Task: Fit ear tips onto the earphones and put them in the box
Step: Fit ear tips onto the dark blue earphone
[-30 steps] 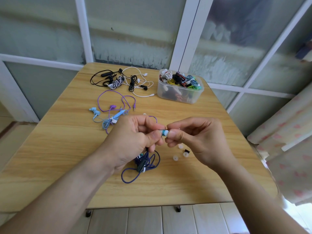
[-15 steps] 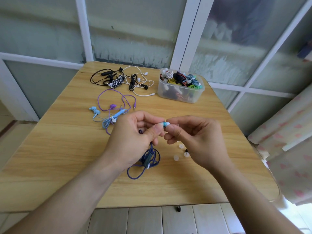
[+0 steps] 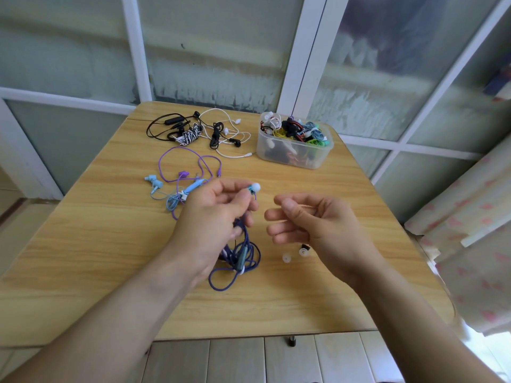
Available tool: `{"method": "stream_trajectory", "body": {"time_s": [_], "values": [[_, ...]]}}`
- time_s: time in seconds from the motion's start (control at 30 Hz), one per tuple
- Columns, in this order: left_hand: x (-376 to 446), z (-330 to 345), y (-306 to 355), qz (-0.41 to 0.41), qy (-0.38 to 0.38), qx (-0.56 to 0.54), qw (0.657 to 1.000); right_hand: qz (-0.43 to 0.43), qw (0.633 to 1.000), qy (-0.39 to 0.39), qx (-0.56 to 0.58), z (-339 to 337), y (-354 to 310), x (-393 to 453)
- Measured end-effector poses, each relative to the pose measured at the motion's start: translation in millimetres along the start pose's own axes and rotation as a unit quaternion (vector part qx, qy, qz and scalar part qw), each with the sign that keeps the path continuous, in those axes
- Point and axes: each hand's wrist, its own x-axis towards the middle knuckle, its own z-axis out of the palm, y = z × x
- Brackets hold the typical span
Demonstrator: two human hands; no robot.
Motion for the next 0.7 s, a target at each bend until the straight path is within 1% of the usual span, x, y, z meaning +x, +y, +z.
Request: {"method": "stream_trajectory", "body": {"time_s": [0.07, 0.13, 0.23, 0.3, 0.43, 0.53, 0.57, 0.6, 0.63, 0.67, 0.7], "values": [[2, -1, 2, -0.051, -0.008, -0.084, 0.995, 0.024, 0.999, -0.018, -0.014, 3, 3, 0], [4, -3, 5, -0.093, -0.02, -0.131, 0.987, 0.002, 0.998, -0.027, -0.055, 8, 6, -1], [6, -6, 6, -0.137, -0.048, -0.166, 0.975, -0.04, 0.99, -0.01, -0.135, 11, 8, -2], [8, -8, 8, -0.138, -0.065, -0.186, 0.971, -0.04, 0.99, -0.003, -0.139, 9, 8, 0], [10, -11, 9, -0.108, -0.089, -0.173, 0.975, -0.011, 0.994, -0.014, -0.108, 3, 6, 0], [11, -10, 6, -0.091, -0.072, -0.188, 0.975, 0.0, 0.987, -0.014, -0.161, 3, 12, 2], [11, -9, 4, -0.088, -0.06, -0.182, 0.977, -0.004, 0.982, -0.017, -0.186, 3, 14, 2], [11, -9, 3, -0.081, -0.043, -0.151, 0.984, -0.015, 0.975, -0.019, -0.221, 3, 15, 2], [12, -11, -1, -0.064, -0.021, -0.08, 0.995, -0.032, 0.964, -0.021, -0.265, 4, 17, 2], [12, -12, -4, -0.042, 0.006, 0.021, 0.999, -0.053, 0.948, -0.021, -0.315, 4, 18, 2], [13, -15, -9, -0.017, 0.029, 0.125, 0.992, -0.07, 0.929, -0.021, -0.362, 5, 18, 2]]}}
